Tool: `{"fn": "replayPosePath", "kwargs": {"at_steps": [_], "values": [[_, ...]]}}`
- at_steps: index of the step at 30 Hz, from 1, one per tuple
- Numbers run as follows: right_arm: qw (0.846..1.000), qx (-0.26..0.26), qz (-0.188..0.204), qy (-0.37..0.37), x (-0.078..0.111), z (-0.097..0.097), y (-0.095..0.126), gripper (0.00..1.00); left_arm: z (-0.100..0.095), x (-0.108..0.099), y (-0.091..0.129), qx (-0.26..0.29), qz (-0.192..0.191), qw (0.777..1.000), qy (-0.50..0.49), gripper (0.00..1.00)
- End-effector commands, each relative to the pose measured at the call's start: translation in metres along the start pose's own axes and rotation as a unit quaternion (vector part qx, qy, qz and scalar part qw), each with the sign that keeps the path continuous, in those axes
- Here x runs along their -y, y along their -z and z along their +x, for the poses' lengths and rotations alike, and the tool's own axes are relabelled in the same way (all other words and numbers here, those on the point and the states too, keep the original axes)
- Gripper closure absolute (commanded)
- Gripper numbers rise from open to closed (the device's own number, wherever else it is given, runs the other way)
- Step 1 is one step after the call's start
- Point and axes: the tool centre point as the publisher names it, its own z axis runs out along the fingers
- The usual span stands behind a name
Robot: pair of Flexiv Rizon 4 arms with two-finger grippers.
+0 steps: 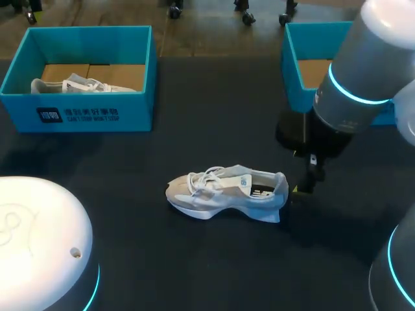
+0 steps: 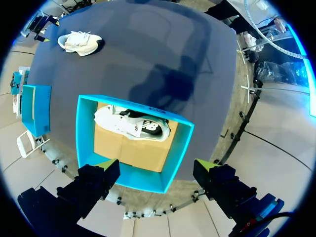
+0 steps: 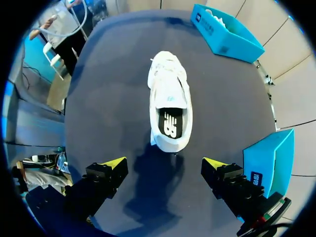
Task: Take the shoe out of the shoebox, open the shoe tongue, remove and reinsert the insole, then place the shoe into the shoebox
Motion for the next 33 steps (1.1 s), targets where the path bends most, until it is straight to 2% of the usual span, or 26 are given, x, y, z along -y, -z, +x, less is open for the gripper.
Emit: {"fn": "replayPosePath", "kwargs": {"at_steps": [1,2,4,6,11,15,20,24,33], "values": [[1.0,0.003,-0.017,0.0,0.004,0.003,-0.001,0.0,0.001,0.001,0.0,-0.001,-0.001,1.0,0.0,0.0],[1.0,0.003,-0.017,0.0,0.004,0.003,-0.001,0.0,0.001,0.001,0.0,-0.001,-0.001,1.0,0.0,0.0],[0.999,0.007,-0.054,0.003,0.004,0.003,0.0,0.0,0.001,0.001,0.0,-0.001,-0.001,1.0,0.0,0.0],[0.993,0.014,-0.114,-0.005,0.005,0.002,0.002,0.0,0.001,0.001,0.0,-0.001,-0.001,1.0,0.0,0.0],[0.988,0.025,-0.149,0.004,0.007,0.001,0.002,0.0,0.001,0.001,0.0,-0.001,-0.001,1.0,0.0,0.0],[0.984,0.036,-0.175,-0.003,0.013,0.001,-0.01,0.0,0.001,0.001,0.0,-0.001,-0.001,1.0,0.0,0.0],[0.981,0.034,-0.189,0.003,0.019,0.001,-0.023,0.0,0.001,0.001,0.0,-0.001,-0.001,1.0,0.0,0.0],[0.969,0.018,-0.245,0.025,0.019,0.002,-0.029,0.0,0.001,0.001,0.0,-0.001,-0.001,1.0,0.0,0.0],[0.971,0.008,-0.238,0.027,0.018,0.002,-0.032,0.0,0.001,0.001,0.0,-0.001,-0.001,1.0,0.0,0.0]]}}
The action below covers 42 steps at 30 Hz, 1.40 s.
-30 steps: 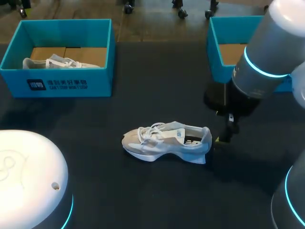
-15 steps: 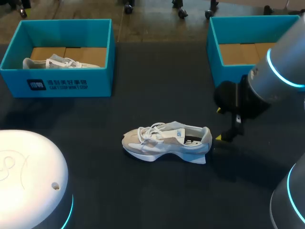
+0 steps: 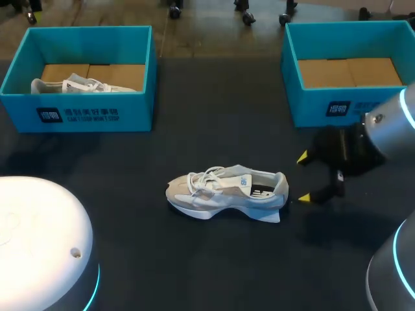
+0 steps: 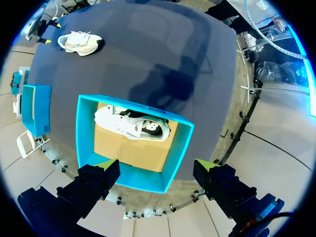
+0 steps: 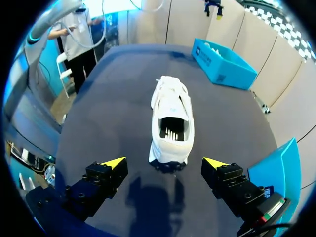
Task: Take the shoe out of the shoebox, open the shoe tongue, remove and reinsert the insole, then place the shoe into the shoebox
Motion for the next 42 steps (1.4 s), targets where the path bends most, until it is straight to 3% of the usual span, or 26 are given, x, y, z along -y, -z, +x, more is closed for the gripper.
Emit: {"fn": "replayPosePath", "kwargs": {"at_steps": [1,11,34,42], "values": [[0.999,0.003,-0.037,0.001,0.004,0.002,-0.001,0.0,0.001,0.001,0.0,-0.001,-0.001,1.0,0.0,0.0],[0.999,0.014,-0.044,-0.011,0.008,0.001,-0.004,0.0,0.001,0.001,0.0,-0.001,-0.001,1.0,0.0,0.0],[0.992,0.052,-0.09,-0.071,0.042,0.0,-0.05,0.0,0.001,0.001,0.0,-0.001,-0.001,1.0,0.0,0.0],[0.988,0.046,-0.127,-0.081,0.054,-0.003,-0.063,0.0,0.001,0.001,0.0,-0.001,-0.001,1.0,0.0,0.0]]}}
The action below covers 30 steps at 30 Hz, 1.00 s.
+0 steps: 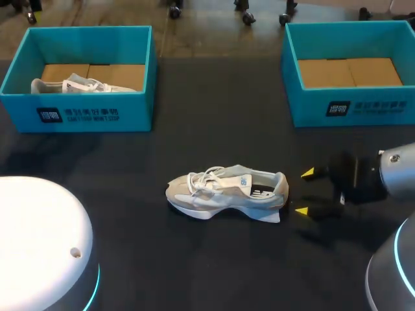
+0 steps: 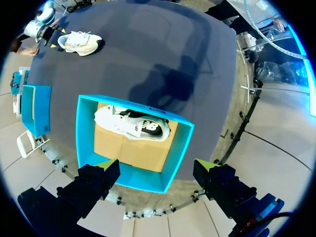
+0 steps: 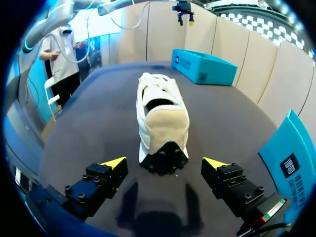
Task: Take the shoe out of the shoebox, open the shoe tongue, remove and reinsert the insole, then place the shoe into the shoebox
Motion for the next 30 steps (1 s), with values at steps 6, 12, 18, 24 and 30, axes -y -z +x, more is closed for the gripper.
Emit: {"fn": "replayPosePath", "kwargs": {"at_steps": [6,12,18,24,30], "values": [[0.997,0.003,-0.074,-0.014,0.024,-0.006,-0.01,0.0,0.001,0.001,0.0,-0.001,-0.001,1.0,0.0,0.0],[0.997,-0.004,-0.083,-0.003,0.032,-0.01,-0.01,0.0,0.001,0.001,0.0,-0.001,-0.001,1.0,0.0,0.0],[0.997,0.005,-0.076,-0.013,0.037,-0.012,-0.008,0.0,0.001,0.001,0.0,-0.001,-0.001,1.0,0.0,0.0],[0.997,0.005,-0.076,-0.013,0.037,-0.012,-0.008,0.0,0.001,0.001,0.0,-0.001,-0.001,1.0,0.0,0.0],[0.997,0.005,-0.076,-0.013,0.037,-0.012,-0.008,0.0,0.001,0.001,0.0,-0.001,-0.001,1.0,0.0,0.0]]}}
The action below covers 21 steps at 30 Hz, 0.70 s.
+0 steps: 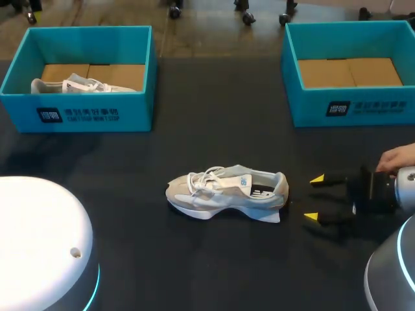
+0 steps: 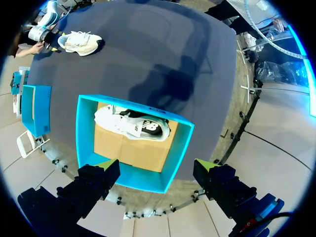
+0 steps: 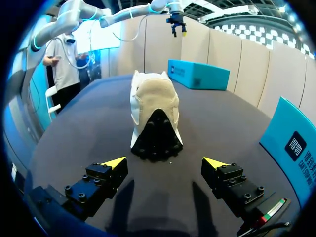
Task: Take the shoe out of the shoebox, open the shoe tongue, remove and reinsert the insole, then place the shoe into the shoebox
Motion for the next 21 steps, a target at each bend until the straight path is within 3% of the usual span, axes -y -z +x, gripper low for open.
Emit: {"fn": "replayPosePath", "kwargs": {"at_steps": [1,21], "values": [[1.0,0.001,0.002,0.0,-0.0011,0.0004,0.0,0.0,0.0006,0.0007,0.0004,-0.001,-0.001,1.0,0.0,0.0],[1.0,0.0,-0.003,-0.003,-0.0069,-0.0015,-0.0084,0.0,0.0006,0.0007,0.0004,-0.001,-0.001,1.0,0.0,0.0]]}}
